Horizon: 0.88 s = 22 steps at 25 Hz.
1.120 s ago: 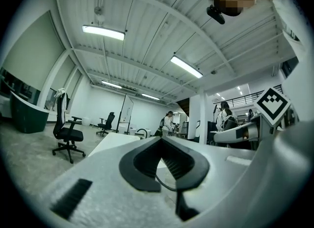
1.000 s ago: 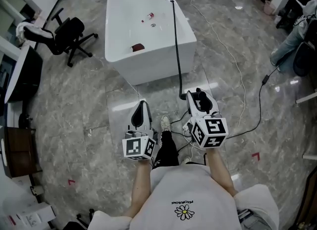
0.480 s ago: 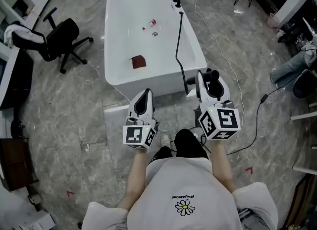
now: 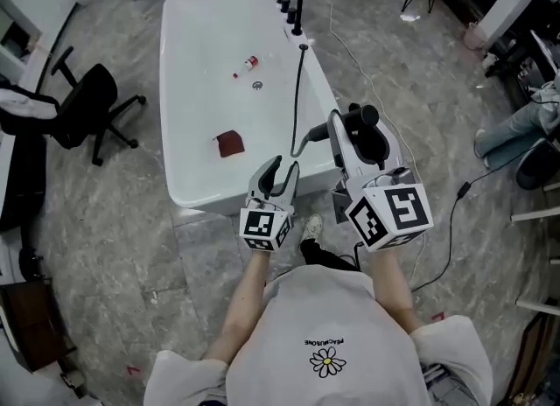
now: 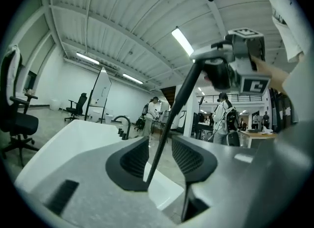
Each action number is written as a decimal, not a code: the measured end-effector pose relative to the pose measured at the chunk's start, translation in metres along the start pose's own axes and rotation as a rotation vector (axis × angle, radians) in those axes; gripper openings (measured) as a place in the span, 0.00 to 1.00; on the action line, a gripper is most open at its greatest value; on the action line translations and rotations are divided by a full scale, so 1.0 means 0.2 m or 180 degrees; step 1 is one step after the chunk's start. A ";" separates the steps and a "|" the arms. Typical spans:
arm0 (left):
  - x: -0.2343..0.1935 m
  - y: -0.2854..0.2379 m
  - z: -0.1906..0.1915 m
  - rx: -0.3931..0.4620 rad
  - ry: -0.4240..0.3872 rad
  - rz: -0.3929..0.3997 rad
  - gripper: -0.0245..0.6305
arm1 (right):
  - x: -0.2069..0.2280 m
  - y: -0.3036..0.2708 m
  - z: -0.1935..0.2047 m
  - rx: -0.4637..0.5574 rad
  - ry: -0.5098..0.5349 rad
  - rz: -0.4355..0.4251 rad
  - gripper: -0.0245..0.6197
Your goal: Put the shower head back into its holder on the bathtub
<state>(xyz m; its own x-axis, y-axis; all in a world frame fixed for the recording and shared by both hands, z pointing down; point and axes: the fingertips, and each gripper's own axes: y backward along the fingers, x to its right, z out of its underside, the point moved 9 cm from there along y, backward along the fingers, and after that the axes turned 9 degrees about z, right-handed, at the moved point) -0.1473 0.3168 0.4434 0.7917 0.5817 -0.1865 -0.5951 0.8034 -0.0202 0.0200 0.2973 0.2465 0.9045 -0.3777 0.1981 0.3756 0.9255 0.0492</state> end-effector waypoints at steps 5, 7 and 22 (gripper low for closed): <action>-0.18 -0.46 0.09 -0.0463 -0.0112 0.0094 0.28 | 0.16 -0.33 -0.16 0.0015 -0.0128 -0.0313 0.25; -0.26 -0.60 0.13 -0.0600 -0.0113 0.0074 0.29 | 0.20 -0.43 -0.21 0.0070 -0.0147 -0.0364 0.25; -0.87 -1.25 0.66 -0.1688 0.0548 -0.0101 0.29 | 0.26 -1.12 -0.49 0.0128 -0.0014 -0.0623 0.25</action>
<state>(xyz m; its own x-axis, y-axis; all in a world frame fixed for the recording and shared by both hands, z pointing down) -0.1186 0.0308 0.6108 0.8029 0.4934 -0.3345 -0.5944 0.6204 -0.5117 0.0034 0.0672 0.1492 0.8140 -0.5505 0.1852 0.5358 0.8348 0.1263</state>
